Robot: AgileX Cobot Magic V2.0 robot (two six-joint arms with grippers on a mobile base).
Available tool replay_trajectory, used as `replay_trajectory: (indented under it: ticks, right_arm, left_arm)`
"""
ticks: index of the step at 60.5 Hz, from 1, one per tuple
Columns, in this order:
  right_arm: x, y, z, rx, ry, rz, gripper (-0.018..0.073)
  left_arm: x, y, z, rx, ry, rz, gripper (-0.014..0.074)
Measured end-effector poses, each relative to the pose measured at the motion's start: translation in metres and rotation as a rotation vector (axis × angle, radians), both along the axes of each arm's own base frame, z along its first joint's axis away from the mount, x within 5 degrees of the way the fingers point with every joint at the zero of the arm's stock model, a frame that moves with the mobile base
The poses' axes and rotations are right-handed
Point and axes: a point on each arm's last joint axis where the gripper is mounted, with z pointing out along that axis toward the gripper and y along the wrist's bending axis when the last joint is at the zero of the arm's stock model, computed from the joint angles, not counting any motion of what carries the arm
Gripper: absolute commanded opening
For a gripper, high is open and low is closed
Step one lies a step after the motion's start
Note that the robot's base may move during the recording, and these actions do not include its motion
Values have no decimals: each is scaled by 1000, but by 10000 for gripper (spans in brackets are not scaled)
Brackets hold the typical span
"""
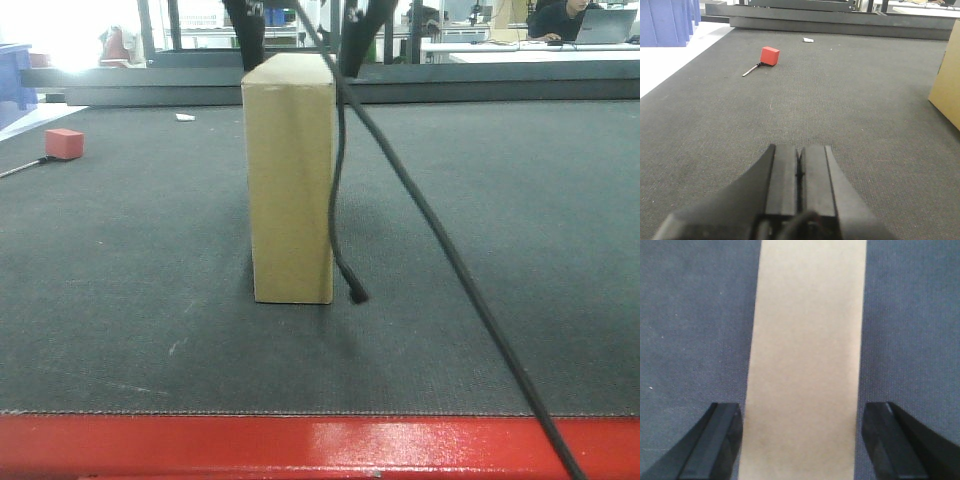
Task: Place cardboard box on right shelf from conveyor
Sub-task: 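Lower the right gripper over the tan box and close on it, then lift the tan box off the conveyor with the right gripper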
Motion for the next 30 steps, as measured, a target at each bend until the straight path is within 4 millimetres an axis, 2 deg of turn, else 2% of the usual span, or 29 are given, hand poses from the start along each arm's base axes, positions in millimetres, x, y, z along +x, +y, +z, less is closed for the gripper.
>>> replay_trajectory:
  ticks: [18, 22, 30]
  right_arm:
    - [2, 4, -17, -2, 19, 11, 577]
    - [3, 4, -18, -2, 22, 11, 529]
    - [2, 4, -18, 0, 24, 10, 356]
  left_arm:
    - [0, 0, 0, 0, 0, 0, -116]
    - [0, 0, 0, 0, 0, 0, -116]
    - [0, 0, 0, 0, 0, 0, -116]
